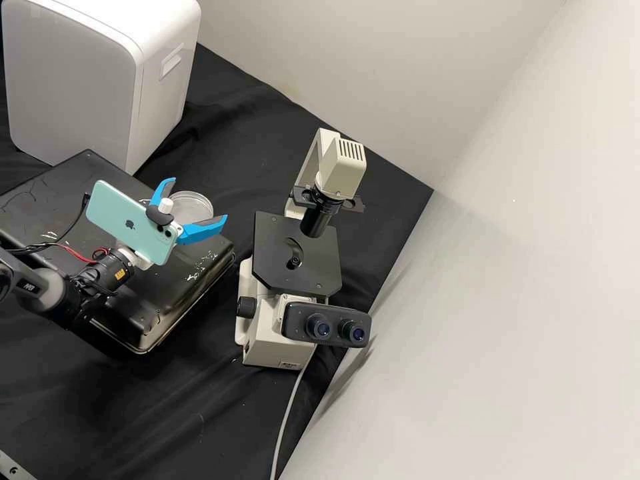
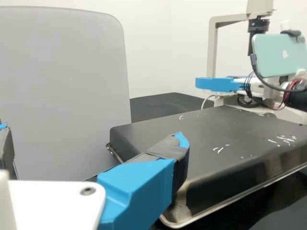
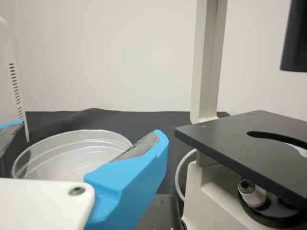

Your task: Place the petri dish on the microscope

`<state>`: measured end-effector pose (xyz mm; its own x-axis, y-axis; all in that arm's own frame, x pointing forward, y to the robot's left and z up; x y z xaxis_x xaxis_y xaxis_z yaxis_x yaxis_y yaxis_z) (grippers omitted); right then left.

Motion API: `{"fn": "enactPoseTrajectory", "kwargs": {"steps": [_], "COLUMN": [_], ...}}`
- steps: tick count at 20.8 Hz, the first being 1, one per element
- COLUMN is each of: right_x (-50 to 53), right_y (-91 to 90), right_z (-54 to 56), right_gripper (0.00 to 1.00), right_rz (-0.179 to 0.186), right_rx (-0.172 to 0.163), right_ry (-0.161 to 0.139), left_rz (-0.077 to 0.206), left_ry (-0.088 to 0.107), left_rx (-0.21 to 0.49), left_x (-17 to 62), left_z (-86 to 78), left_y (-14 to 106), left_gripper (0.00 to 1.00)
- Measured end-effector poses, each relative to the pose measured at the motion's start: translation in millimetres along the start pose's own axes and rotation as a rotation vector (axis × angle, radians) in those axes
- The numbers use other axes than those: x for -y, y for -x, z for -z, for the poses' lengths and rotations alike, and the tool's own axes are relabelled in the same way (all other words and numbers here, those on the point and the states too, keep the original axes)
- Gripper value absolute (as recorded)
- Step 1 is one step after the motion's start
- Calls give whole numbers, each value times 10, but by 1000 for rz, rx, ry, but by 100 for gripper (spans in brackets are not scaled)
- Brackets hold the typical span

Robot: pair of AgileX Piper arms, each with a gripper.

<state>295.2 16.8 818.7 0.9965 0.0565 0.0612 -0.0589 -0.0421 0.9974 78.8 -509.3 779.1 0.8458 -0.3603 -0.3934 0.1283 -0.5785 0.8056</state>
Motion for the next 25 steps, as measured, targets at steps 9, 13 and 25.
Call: {"fn": "enactPoseTrajectory", "kwargs": {"steps": [9, 13, 25], "right_x": [-137, -183, -249], "right_y": [9, -39, -267], "right_z": [28, 46, -24], "right_gripper": [0, 0, 0], "right_rz": [-32, -47, -52], "right_rx": [-16, -24, 14], "right_ry": [6, 9, 10], "left_rz": [-2, -2, -2], "left_ry": [-1, -1, -1], "left_rx": [-3, -3, -3], "left_x": [-1, -1, -1], "left_z": [2, 2, 2], "left_y": [-1, -1, -1], "left_gripper": [100, 100, 100]}}
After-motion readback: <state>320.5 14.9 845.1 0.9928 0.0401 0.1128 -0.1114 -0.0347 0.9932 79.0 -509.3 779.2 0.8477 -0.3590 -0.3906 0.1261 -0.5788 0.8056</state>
